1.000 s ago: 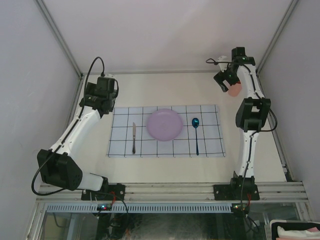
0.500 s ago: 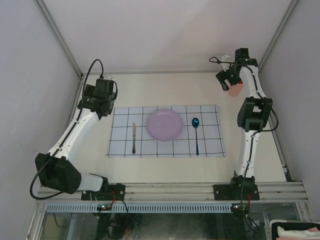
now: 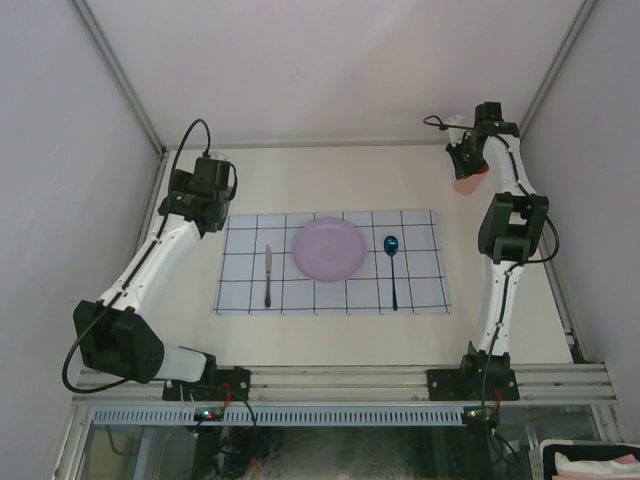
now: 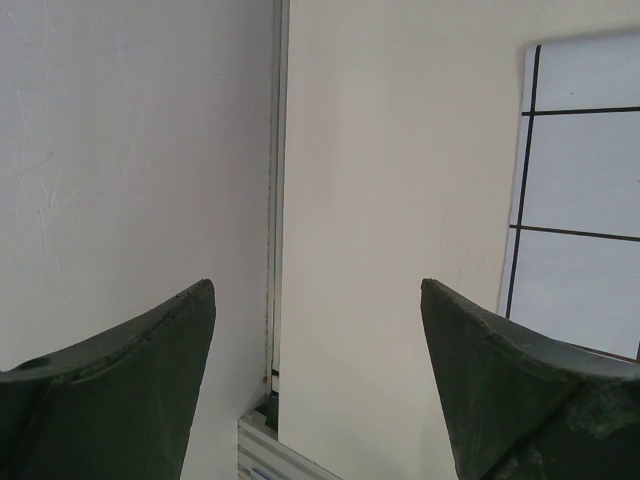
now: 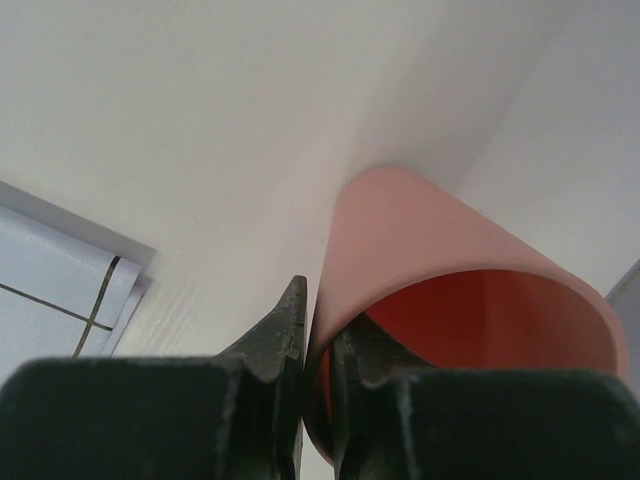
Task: Set the dinner table for one person
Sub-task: Pick up the cup at the center of the board.
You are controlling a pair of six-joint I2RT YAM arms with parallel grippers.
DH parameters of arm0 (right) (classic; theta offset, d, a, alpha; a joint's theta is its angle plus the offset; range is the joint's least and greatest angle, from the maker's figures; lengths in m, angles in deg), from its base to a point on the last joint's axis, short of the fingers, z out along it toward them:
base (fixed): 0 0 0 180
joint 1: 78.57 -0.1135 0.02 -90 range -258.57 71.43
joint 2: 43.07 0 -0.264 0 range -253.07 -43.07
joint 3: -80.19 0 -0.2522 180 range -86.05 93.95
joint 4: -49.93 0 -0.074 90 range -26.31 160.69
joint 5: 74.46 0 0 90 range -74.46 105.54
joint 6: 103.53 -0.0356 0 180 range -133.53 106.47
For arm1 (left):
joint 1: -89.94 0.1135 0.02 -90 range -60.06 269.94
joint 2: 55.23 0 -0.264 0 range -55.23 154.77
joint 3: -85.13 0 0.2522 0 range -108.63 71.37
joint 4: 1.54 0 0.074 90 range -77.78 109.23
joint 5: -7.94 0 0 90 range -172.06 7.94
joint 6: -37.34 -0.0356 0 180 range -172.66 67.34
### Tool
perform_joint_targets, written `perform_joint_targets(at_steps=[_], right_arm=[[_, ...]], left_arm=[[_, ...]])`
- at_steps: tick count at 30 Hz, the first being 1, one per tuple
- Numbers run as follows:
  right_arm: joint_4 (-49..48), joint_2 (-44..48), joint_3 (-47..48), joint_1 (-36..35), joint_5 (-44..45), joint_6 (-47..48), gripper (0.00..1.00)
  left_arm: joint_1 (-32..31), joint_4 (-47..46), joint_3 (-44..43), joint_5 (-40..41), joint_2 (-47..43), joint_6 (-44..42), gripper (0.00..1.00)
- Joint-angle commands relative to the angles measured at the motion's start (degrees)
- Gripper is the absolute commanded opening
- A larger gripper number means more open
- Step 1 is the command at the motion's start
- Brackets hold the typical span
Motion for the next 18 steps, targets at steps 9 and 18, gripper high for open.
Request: perform_joint_targets(at_steps=[9,18], right_arm=[[6.9,12.7,5.4,-2.5,-8.9,-5.0,0.00],[4.9,25.2,-17.2,-15.6,-16.3,-10.1,0.00]], left_arm=[[0.2,-1.1,-1.0,0.4,0.5,0.8,0.86],[0.2,-0.5,0.5,-1.4,-0.5,2.5,0.86]])
